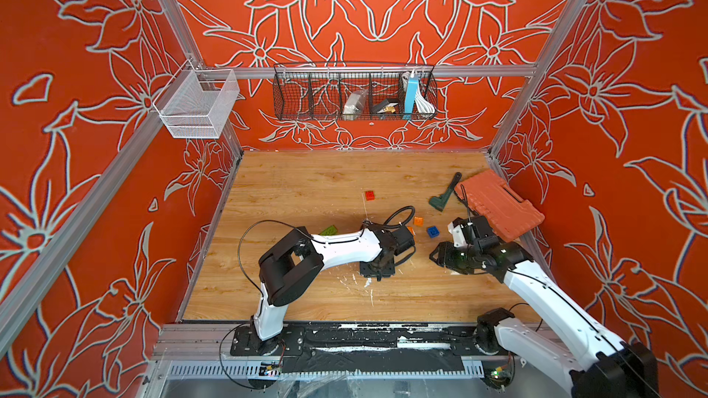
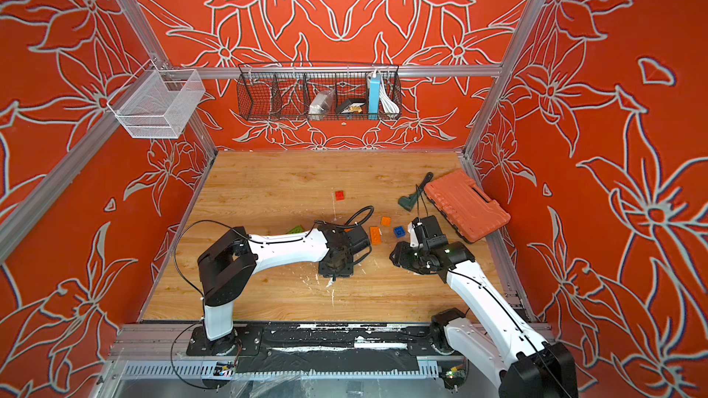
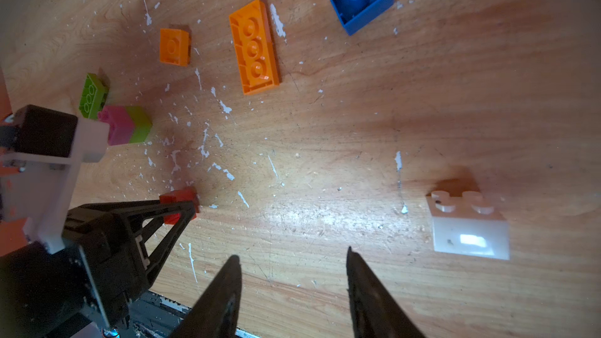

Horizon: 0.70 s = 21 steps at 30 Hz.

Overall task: Assemble the letter r with lego
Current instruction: Pick up the lego brick from the center of the board.

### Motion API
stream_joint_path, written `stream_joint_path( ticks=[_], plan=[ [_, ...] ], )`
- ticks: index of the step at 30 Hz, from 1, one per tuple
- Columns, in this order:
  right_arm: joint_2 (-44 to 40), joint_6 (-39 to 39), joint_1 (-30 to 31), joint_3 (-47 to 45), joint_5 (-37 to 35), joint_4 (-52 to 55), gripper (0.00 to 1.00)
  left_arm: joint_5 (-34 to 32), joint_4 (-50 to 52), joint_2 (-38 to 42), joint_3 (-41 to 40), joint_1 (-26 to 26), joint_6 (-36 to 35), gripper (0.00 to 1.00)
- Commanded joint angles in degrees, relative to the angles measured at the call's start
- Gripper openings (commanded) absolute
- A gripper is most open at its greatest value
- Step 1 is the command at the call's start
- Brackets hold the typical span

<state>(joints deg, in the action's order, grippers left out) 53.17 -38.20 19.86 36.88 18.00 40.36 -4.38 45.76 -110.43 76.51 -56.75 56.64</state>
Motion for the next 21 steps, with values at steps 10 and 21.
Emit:
stream_joint_path(
  ticks=[10, 21],
  plan=[
    [-5.39, 3.98, -0.35, 3.57, 0.03, 0.09, 0.52, 0.42, -3.16, 5.15, -1.01, 0.36, -6.07, 0.28],
    [-5.97, 6.28, -0.30, 13.64, 8.78, -7.65, 0.72, 6.85, -22.78, 37.55, -15.87, 10.30, -24.03, 0.12]
  ],
)
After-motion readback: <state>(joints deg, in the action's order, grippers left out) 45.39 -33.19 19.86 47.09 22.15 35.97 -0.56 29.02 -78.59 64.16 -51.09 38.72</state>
